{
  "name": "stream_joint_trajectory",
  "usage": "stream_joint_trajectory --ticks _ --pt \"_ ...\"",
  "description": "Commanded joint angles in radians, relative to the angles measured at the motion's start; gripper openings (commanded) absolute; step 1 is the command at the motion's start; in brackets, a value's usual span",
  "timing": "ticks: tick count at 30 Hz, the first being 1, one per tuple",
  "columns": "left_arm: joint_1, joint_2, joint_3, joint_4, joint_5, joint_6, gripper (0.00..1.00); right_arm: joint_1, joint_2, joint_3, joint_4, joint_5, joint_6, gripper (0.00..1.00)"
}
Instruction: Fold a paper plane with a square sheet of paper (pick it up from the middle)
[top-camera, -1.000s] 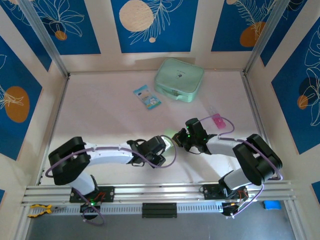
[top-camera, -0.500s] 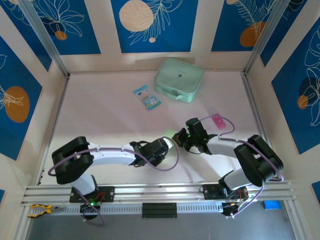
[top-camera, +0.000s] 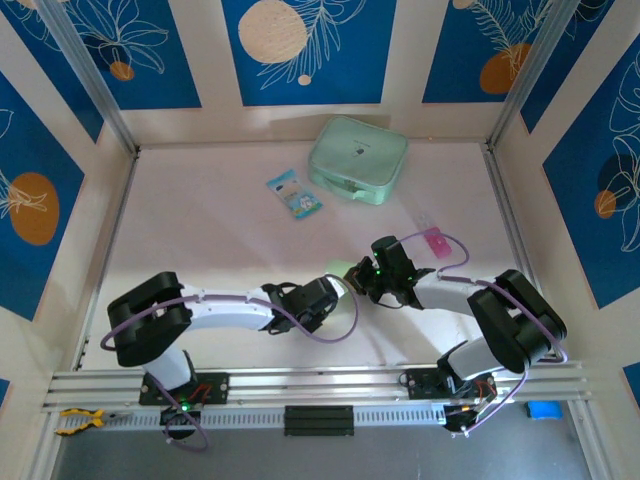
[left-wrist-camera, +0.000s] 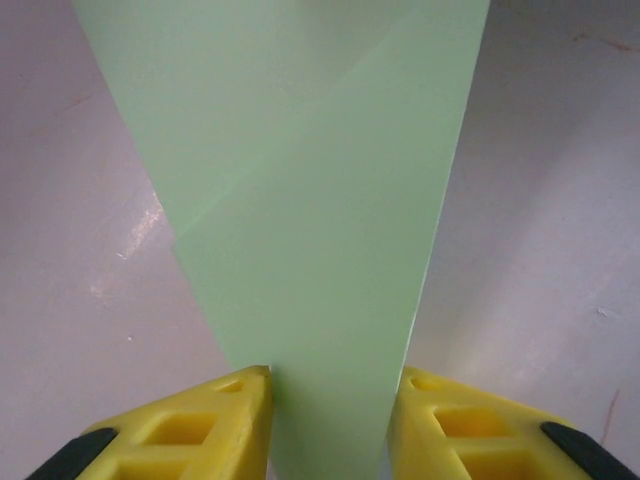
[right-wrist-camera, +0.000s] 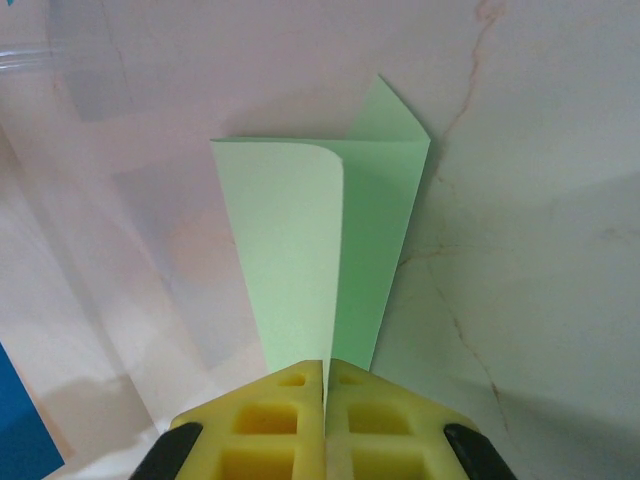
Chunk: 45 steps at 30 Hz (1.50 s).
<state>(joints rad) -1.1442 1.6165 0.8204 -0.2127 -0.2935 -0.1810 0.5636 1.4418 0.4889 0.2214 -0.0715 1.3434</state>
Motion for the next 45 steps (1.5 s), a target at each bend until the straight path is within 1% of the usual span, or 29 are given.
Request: stream_joint_trajectory --ticks 1,9,14,27,35,40,45 --pt "-0.009 -0.034 0.006 0.024 -0.019 0.001 0.36 0.002 0.000 0.015 -0.020 -0.019 -0.015 0.04" --pt "-0.009 -0.048 -0.008 0.041 -0.021 0.000 0.37 0.001 0.013 0.020 -0.014 -0.024 -0.015 0.04" --pt "-0.009 -0.023 0.006 0.025 -0.021 -0.001 0.32 0.002 0.014 0.021 -0.014 -0.022 -0.016 0.04" --pt "-0.009 -0.013 0.015 -0.002 -0.057 -0.025 0.34 -0.002 0.023 0.033 -0.019 -0.031 -0.024 0.04" --pt "-0.009 -0.012 0.014 -0.002 -0.052 -0.026 0.22 -0.001 0.022 0.030 -0.015 -0.031 -0.021 0.04" --pt "-0.009 -0.010 0.016 -0.008 -0.049 -0.031 0.22 0.002 0.020 0.030 -0.015 -0.031 -0.020 0.04" --pt "-0.008 -0.008 0.016 -0.011 -0.035 -0.040 0.13 0.002 0.019 0.031 -0.014 -0.032 -0.021 0.05"
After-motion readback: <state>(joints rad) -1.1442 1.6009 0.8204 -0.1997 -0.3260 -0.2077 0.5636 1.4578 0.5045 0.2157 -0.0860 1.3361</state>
